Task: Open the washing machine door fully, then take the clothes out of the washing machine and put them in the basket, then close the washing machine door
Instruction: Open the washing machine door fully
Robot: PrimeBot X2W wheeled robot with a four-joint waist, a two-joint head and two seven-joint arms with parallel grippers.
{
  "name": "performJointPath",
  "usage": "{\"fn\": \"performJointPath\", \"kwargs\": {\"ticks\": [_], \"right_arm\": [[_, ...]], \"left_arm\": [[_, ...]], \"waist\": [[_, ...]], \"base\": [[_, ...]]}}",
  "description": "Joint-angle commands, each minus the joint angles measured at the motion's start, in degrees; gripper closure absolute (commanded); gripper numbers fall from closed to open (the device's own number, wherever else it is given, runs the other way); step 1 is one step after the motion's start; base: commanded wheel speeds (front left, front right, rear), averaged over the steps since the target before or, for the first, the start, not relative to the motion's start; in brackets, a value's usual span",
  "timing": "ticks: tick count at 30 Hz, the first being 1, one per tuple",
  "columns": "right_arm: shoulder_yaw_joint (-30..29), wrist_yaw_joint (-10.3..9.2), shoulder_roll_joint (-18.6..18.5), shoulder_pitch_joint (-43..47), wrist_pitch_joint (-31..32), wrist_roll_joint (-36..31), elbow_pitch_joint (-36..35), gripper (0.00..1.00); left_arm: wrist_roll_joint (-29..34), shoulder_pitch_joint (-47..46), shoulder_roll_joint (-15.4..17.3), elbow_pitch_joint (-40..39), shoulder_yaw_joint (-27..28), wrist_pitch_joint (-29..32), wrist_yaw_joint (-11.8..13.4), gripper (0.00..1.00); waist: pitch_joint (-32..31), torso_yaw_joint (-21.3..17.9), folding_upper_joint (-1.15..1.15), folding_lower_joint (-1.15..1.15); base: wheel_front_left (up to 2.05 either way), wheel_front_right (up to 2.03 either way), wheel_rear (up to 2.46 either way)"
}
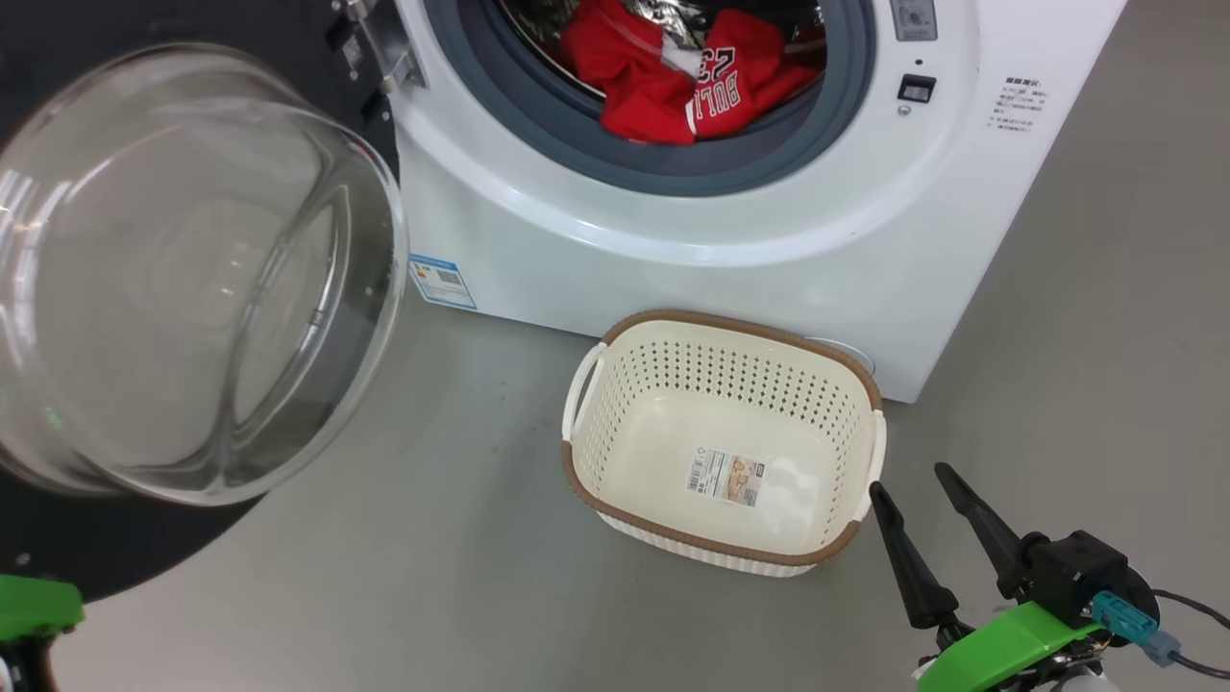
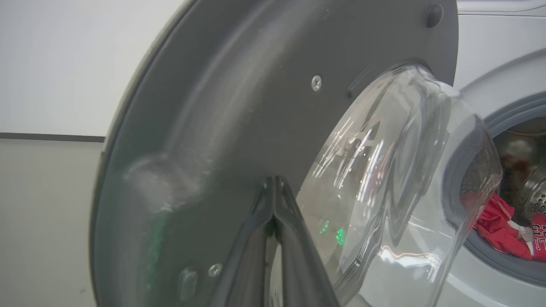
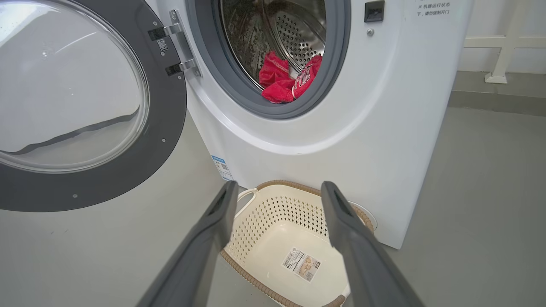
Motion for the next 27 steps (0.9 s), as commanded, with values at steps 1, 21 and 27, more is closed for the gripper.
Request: {"fn": "performJointPath", "kwargs": {"ticks": [1,21,27], "right_arm": [[1.57,0.02,-0.84,-2.22,-0.68,-0.57,-1.52,0.0],[1.46,0.02,-0.69,-2.96,-0.68,-0.62,-1.31,0.0],[1.29,0.02,-0.31,-2.72,-0.68,-0.03,-1.46,0.0]], "left_arm": [[-1.17,-2.17,3.88,-0.06,2.34,-0.28,0.12,1.0],[-4.26,-2.53,7.04,3.38,0.74,-0.28,0.11,1.0],[-4.75,1.17,5.91,0.77,-1.41,-0.28,0.11,1.0]], "waist": [[0.69,-0.45,0.0,0.0],[0.37,-1.51,0.0,0.0],[-1.39,-1.69,0.0,0.0]], "base": [[0.0,0.0,0.0],[0.0,0.0,0.0],[0.0,0.0,0.0]]}}
